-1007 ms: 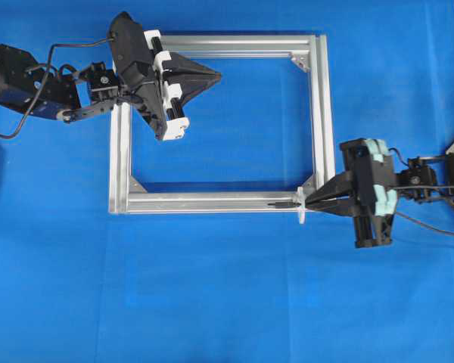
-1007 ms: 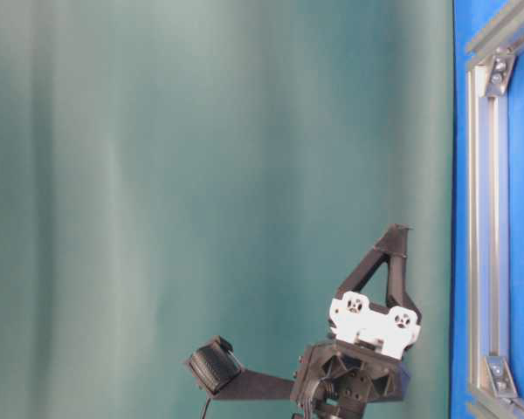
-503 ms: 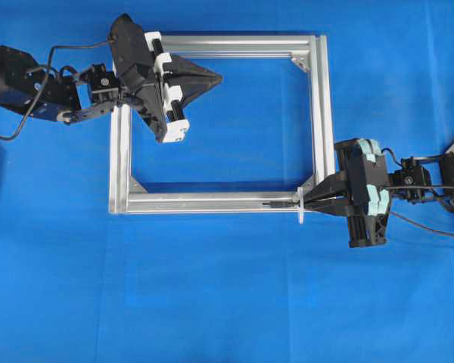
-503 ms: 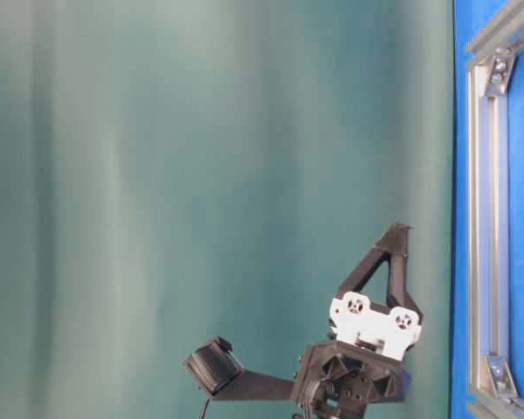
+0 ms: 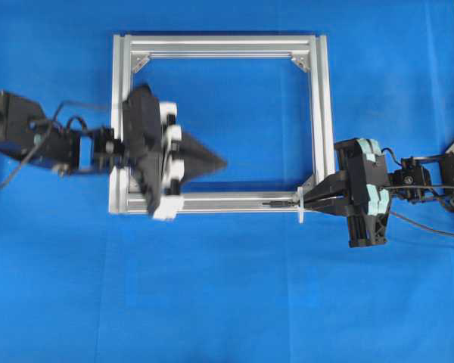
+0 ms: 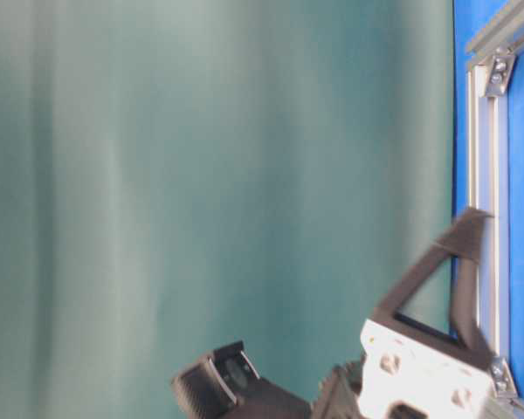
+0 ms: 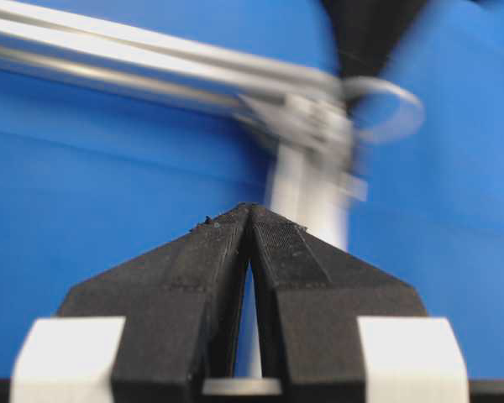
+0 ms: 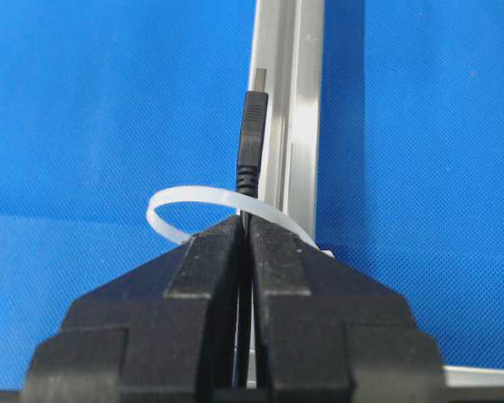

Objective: Insert the wire through the string loop located on the right side.
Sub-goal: 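Swing the left gripper down toward the plug emerging from the loop, then close the left gripper on the plug tip beyond the loop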

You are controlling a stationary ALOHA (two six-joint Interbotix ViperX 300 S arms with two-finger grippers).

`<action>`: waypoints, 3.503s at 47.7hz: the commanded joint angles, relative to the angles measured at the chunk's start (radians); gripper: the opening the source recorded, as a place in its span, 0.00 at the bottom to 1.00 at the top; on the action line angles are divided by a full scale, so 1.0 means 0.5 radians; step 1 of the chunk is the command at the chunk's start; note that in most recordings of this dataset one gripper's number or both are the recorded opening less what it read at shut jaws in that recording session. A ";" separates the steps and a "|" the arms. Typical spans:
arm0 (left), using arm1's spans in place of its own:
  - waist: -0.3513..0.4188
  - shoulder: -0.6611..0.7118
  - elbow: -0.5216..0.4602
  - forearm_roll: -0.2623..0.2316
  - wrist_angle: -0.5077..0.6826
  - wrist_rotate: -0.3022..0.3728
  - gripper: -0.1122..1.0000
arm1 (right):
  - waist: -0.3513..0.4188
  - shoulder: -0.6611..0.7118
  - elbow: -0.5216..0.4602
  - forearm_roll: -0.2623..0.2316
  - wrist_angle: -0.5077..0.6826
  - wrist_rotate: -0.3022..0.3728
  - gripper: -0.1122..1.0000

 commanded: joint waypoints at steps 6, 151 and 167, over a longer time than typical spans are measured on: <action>-0.249 -0.067 -0.015 0.003 0.003 -0.021 0.10 | -0.006 -0.015 -0.031 0.006 -0.012 -0.003 0.07; -0.080 0.571 -0.893 0.006 0.623 0.009 0.83 | -0.006 -0.018 -0.037 0.003 -0.009 -0.003 0.07; -0.080 0.568 -0.902 0.006 0.611 0.009 0.82 | -0.006 -0.015 -0.040 0.003 -0.009 -0.003 0.07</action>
